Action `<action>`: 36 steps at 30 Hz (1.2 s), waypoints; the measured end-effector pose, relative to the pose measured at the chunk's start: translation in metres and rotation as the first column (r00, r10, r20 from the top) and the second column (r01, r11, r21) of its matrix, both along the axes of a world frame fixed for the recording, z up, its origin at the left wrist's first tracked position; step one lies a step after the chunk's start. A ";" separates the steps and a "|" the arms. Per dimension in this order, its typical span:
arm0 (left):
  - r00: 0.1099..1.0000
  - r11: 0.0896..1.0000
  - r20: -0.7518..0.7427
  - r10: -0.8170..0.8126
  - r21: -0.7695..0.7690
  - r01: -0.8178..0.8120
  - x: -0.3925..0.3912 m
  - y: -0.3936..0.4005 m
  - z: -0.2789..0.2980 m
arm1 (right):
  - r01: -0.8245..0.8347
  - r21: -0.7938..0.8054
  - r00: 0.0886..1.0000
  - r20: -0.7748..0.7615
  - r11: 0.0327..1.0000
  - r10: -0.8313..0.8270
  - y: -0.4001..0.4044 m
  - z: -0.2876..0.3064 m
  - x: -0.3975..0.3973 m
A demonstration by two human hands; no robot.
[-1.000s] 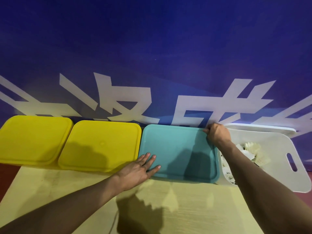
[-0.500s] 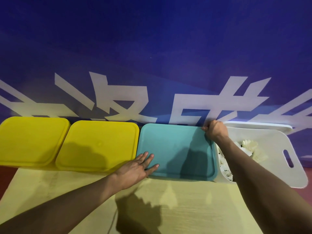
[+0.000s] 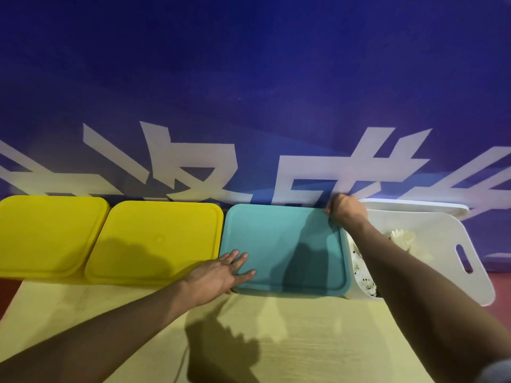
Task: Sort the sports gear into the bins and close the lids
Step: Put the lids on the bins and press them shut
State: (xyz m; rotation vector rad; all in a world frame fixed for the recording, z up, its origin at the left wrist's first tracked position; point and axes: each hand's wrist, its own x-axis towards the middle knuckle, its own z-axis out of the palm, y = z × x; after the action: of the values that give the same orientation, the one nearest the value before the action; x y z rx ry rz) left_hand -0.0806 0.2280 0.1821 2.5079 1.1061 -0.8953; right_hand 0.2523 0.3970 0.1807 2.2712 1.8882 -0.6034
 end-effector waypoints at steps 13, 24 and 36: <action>0.968 0.969 0.057 0.243 -0.053 -0.240 -0.003 0.055 0.005 | -0.156 0.222 0.968 0.229 0.963 0.104 -0.051 -0.034 -0.013; 0.981 0.989 -0.129 0.147 0.010 -0.147 0.007 0.112 0.009 | -0.613 -0.248 0.719 0.219 0.750 0.660 -0.091 -0.003 0.013; 0.979 0.987 -0.136 0.155 -0.011 -0.158 0.011 0.123 -0.001 | -0.642 -0.155 0.692 0.304 0.751 0.654 -0.103 -0.029 0.017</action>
State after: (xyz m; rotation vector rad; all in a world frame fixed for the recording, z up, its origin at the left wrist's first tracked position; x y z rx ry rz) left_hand -0.0696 0.3507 0.1812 2.3335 1.3075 -1.0384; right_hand 0.2697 0.2938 0.1520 1.3733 2.2466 -0.1184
